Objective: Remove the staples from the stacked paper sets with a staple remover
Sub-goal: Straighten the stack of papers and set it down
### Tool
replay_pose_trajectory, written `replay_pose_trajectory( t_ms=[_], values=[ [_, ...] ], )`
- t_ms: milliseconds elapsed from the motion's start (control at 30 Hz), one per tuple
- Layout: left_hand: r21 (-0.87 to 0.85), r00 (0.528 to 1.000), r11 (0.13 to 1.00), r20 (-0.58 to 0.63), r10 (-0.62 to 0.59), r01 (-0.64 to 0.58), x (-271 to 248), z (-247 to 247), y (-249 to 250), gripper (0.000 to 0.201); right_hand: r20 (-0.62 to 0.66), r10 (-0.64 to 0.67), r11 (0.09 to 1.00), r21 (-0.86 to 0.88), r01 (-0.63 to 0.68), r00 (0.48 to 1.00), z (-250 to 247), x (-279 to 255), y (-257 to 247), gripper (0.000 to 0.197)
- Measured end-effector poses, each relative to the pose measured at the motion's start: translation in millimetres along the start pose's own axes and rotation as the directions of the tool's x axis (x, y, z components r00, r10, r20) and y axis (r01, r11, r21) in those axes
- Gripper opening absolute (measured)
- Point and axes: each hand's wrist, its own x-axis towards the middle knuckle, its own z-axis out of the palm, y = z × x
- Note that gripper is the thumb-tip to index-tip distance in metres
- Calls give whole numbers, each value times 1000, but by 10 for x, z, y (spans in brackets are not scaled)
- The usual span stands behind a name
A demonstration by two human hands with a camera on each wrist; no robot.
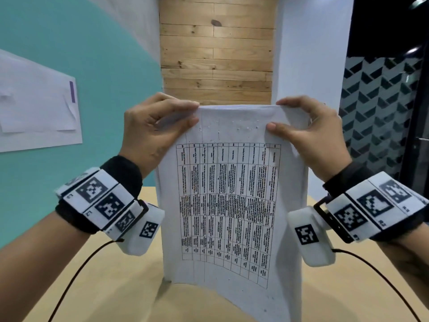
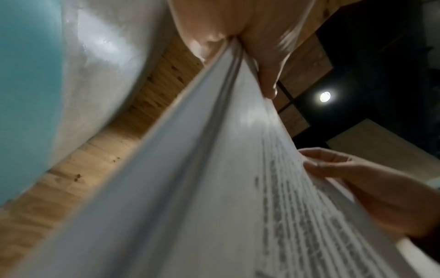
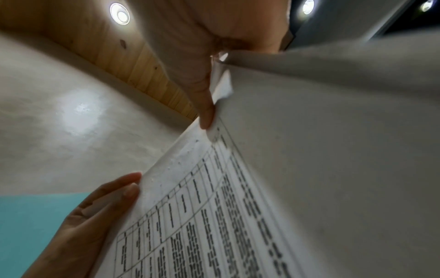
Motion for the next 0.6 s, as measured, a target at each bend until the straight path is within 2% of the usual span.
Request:
replay_pose_trajectory(
  t_ms=[100,167,200,233,267,300,333,367,400,467,500,533,600],
  values=[
    [-125,995,987,20,-102,104,38,-30,30,20,-27,4,999,42,-3,1000,23,-11,27,61],
    [-167,989,975,18,-148,149,37,-45,38,19,-36,102,973,211,-92,994,26,-31,69,84],
    [-180,987,970,17,-160,161,42,-55,40,19,11,190,912,367,-181,982,9,-65,89,90],
    [-189,986,967,19,-168,169,46,-63,42,18,113,256,811,515,-277,960,-19,-116,127,91],
    [-200,984,964,25,-175,176,48,-70,42,18,249,286,702,603,-379,925,-53,-183,180,91],
    [-210,982,960,38,-183,187,50,-74,51,18,383,290,629,614,-476,877,-81,-267,230,89],
    [-219,979,954,53,-196,202,54,-78,59,18,488,278,605,580,-545,827,-100,-370,274,82],
    [-230,974,947,69,-214,225,65,-79,70,19,550,268,618,532,-580,791,-97,-475,303,72],
    [-241,969,938,78,-236,248,79,-73,71,21,574,262,658,481,-579,775,-87,-562,350,64],
    [-253,953,919,106,-284,302,107,-59,72,36,569,291,692,430,-580,769,-51,-661,385,42],
    [-294,933,886,136,-332,358,112,-57,53,51,539,323,679,440,-587,778,-24,-671,386,31],
    [-383,901,815,187,-391,434,99,-59,24,68,505,356,664,455,-593,787,-2,-669,394,27],
    [-554,781,554,385,-492,622,-2,-64,-25,87,460,412,645,462,-609,786,33,-646,396,29]
  ],
)
